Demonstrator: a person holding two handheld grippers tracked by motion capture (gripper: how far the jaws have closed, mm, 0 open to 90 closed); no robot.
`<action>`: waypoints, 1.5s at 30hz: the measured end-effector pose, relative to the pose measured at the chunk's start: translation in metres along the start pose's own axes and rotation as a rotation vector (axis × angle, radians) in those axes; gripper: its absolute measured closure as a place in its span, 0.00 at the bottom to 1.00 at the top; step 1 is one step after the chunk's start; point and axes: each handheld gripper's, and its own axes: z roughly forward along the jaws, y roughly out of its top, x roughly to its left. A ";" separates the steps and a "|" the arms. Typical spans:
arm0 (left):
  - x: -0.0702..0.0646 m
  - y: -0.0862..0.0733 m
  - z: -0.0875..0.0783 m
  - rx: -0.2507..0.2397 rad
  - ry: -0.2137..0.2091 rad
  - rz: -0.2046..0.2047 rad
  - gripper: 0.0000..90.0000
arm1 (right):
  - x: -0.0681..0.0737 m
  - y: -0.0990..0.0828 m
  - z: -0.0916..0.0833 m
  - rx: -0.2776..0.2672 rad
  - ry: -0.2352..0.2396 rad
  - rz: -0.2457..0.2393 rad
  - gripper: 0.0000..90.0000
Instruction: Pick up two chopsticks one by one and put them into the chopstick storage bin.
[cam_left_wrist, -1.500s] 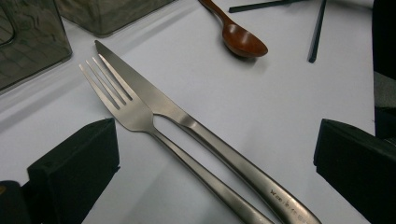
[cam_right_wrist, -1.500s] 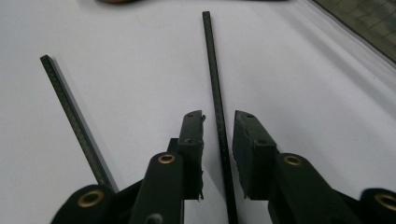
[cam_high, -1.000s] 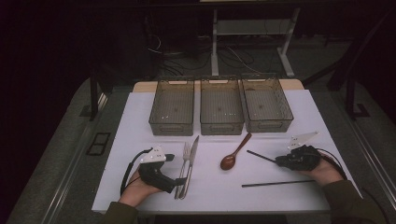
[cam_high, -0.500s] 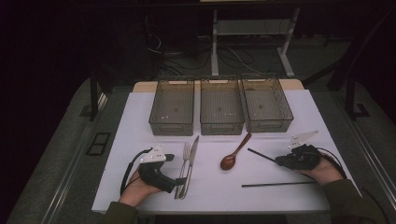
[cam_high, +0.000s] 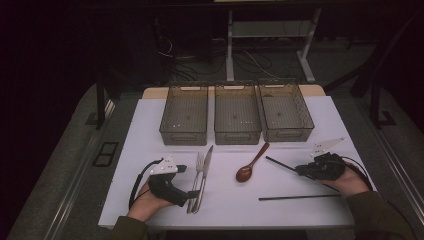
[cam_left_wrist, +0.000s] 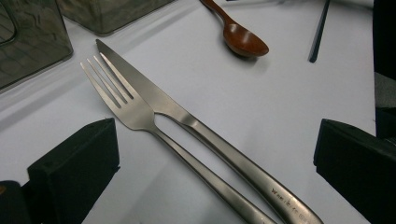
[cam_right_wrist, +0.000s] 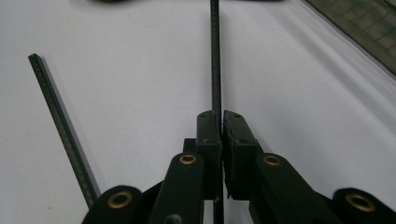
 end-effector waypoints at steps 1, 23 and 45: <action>0.000 0.000 0.000 0.000 0.000 0.000 0.00 | 0.000 0.001 -0.001 -0.004 0.000 -0.002 0.94; 0.002 0.000 -0.002 -0.026 0.008 -0.012 0.00 | 0.008 0.046 -0.018 -0.111 0.040 0.020 0.94; 0.001 0.001 -0.004 -0.036 0.030 -0.014 0.00 | 0.014 0.148 0.009 -0.135 0.025 0.038 0.94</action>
